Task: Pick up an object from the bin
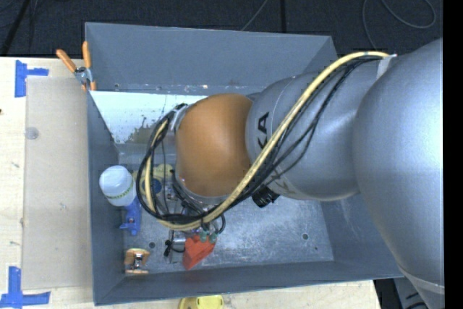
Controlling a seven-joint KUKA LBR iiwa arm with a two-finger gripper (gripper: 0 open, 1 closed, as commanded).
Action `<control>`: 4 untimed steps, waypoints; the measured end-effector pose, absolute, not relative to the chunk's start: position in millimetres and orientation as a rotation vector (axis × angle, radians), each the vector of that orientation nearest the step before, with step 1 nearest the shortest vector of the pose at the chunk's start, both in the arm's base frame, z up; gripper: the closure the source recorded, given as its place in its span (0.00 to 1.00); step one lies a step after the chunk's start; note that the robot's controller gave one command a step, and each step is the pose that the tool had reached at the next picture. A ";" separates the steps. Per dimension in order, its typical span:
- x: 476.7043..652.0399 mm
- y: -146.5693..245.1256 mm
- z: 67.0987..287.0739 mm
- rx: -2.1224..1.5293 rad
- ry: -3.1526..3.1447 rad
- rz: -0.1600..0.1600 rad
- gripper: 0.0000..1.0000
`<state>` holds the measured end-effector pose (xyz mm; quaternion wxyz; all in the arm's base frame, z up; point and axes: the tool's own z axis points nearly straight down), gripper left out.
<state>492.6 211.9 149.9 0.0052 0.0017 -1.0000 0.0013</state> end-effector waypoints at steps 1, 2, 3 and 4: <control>494.6 210.9 154.4 -0.002 -3.139 0.001 0.00; 495.2 171.8 159.1 0.085 -3.131 0.000 0.00; 496.7 122.6 160.5 0.101 -3.132 0.004 0.00; 495.9 116.0 133.9 0.258 -3.123 0.005 0.00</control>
Offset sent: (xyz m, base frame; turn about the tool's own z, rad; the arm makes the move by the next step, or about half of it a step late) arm 0.0068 -0.0940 0.0155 -0.0931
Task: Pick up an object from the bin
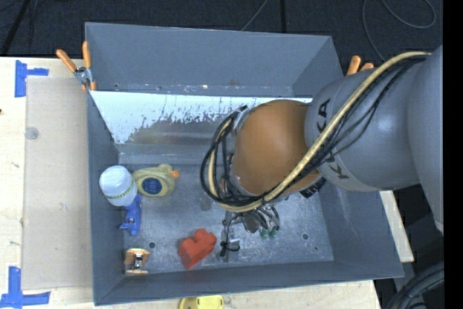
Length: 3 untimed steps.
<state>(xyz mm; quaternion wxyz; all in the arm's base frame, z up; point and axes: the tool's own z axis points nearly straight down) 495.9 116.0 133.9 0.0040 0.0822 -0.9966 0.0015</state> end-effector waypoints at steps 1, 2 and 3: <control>477.6 84.9 69.0 0.474 -3.095 0.002 1.00; 482.6 85.3 71.7 0.471 -3.114 0.000 0.00; 482.5 85.4 71.8 0.471 -3.114 0.000 0.00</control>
Offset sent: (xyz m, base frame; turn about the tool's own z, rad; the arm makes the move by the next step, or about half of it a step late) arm 0.0000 0.0000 0.0000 0.0000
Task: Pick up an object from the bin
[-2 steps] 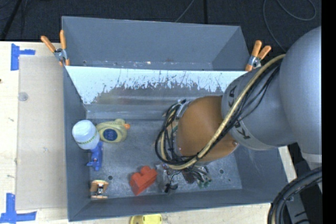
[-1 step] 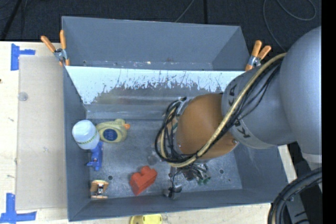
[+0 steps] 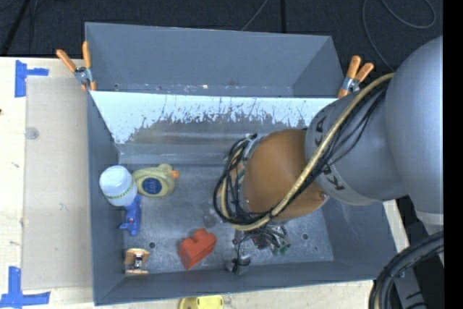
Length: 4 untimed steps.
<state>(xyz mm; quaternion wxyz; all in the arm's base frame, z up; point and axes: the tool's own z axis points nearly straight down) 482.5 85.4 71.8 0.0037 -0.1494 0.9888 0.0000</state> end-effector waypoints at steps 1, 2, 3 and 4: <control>485.5 118.4 71.0 -0.409 3.104 -0.001 0.00; 490.6 134.1 70.8 -0.540 3.088 0.001 1.00; 490.6 134.0 70.7 -0.538 3.088 0.001 1.00; 502.5 138.1 155.3 -0.533 3.090 0.002 1.00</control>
Offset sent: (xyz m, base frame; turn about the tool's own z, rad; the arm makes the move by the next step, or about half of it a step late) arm 0.0080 0.0485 -0.0007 -0.0502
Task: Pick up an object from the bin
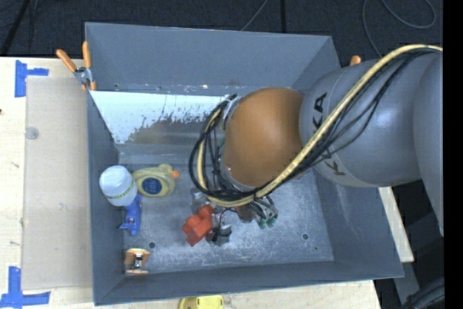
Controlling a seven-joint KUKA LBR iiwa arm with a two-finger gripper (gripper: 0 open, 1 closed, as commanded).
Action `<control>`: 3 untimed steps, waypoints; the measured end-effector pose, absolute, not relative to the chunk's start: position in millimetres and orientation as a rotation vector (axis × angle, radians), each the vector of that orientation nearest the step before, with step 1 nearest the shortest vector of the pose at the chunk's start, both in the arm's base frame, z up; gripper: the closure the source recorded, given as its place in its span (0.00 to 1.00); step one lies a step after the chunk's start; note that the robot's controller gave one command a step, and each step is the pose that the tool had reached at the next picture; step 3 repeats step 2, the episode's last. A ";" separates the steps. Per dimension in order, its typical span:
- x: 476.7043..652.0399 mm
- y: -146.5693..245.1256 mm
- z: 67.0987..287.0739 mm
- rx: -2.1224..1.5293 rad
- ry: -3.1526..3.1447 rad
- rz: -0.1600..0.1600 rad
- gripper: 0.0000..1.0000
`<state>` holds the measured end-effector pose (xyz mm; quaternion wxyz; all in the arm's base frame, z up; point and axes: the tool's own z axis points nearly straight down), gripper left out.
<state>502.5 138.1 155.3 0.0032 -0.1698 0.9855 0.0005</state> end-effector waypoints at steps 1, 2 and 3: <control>502.5 138.0 155.2 -0.532 3.090 0.002 1.00; 512.9 120.4 128.8 -0.465 3.093 0.006 1.00; 512.9 120.4 128.8 -0.465 3.093 0.006 1.00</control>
Offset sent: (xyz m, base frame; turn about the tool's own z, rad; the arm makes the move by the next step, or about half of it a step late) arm 0.0224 -0.0533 -0.0754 0.1120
